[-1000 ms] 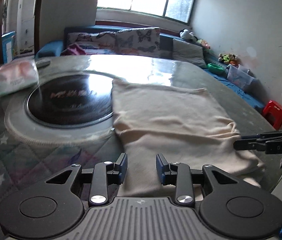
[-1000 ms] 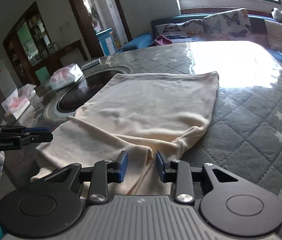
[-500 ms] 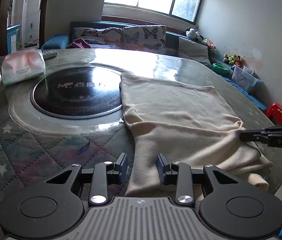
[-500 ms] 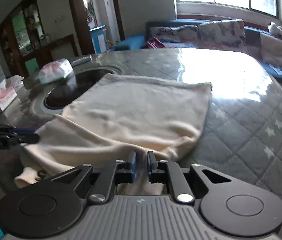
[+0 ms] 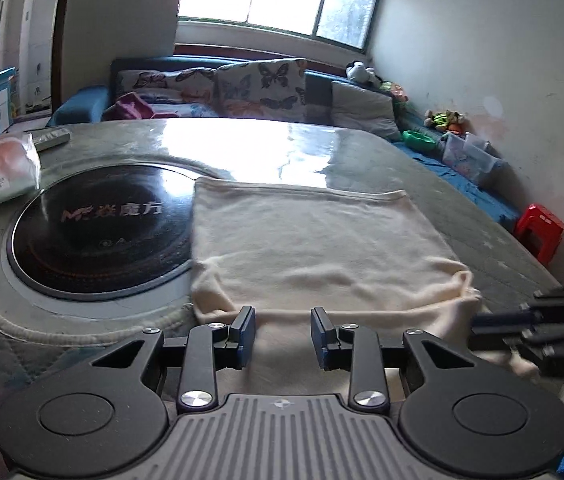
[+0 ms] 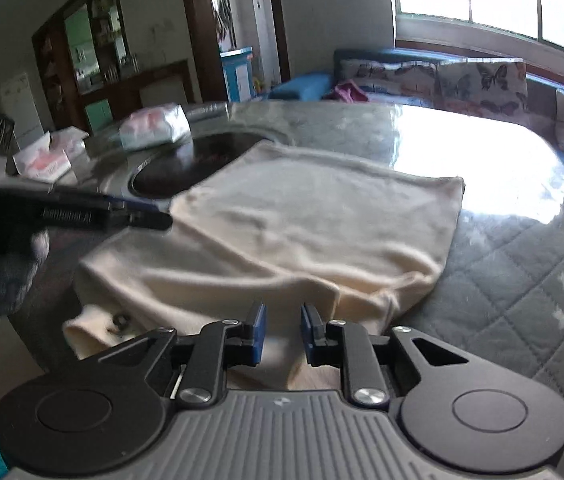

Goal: Fold clothes

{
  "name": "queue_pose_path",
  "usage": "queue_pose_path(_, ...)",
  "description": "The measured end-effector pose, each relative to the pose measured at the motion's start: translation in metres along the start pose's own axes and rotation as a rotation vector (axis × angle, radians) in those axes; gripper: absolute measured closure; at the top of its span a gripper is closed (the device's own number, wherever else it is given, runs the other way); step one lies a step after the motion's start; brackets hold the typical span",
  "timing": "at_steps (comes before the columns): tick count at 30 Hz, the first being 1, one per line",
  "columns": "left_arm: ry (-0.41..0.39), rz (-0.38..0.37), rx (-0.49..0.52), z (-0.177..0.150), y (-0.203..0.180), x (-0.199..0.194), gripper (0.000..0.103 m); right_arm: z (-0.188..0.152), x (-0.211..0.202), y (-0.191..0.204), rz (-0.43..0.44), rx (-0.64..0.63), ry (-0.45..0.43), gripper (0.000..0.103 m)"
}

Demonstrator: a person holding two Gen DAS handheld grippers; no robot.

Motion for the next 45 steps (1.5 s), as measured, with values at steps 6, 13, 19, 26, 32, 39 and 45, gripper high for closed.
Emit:
queue_pose_path(6,0.005,-0.015,-0.034,0.015,0.013,0.011,0.071,-0.001,-0.003,-0.002,-0.003,0.003,0.012,0.078)
queue_pose_path(13,0.06,-0.017,-0.056,0.017,0.023,0.041,0.075,0.003,0.001,0.001,0.004,-0.013,0.022,0.076)
queue_pose_path(19,0.045,-0.021,-0.07,0.026,0.028,0.042,0.075,0.006,0.0,-0.001,0.0,-0.015,0.019,0.076)
queue_pose_path(26,0.065,0.001,-0.049,0.025,0.024,0.056,0.075,0.009,0.009,-0.005,0.001,-0.022,0.031,0.076)
queue_pose_path(32,0.011,-0.008,0.036,0.021,0.011,0.023,0.073,0.008,0.001,0.003,-0.005,-0.059,0.043,0.076)
queue_pose_path(39,-0.059,-0.107,0.165,0.002,-0.035,-0.01,0.074,-0.005,0.004,0.018,-0.004,-0.13,0.111,0.076)
queue_pose_path(45,-0.056,-0.197,0.272,-0.008,-0.073,-0.002,0.074,-0.007,0.002,0.019,-0.006,-0.117,0.106,0.075)
Point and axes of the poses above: each gripper's, at about its wrist camera, not at the fingertips, and x roughly the way its jaws point, y to its left, z to its top, the point moved 4 cm from there along x, roughly the way its jaws point, and after that the axes turned 15 degrees about z, right-handed, at the moved point
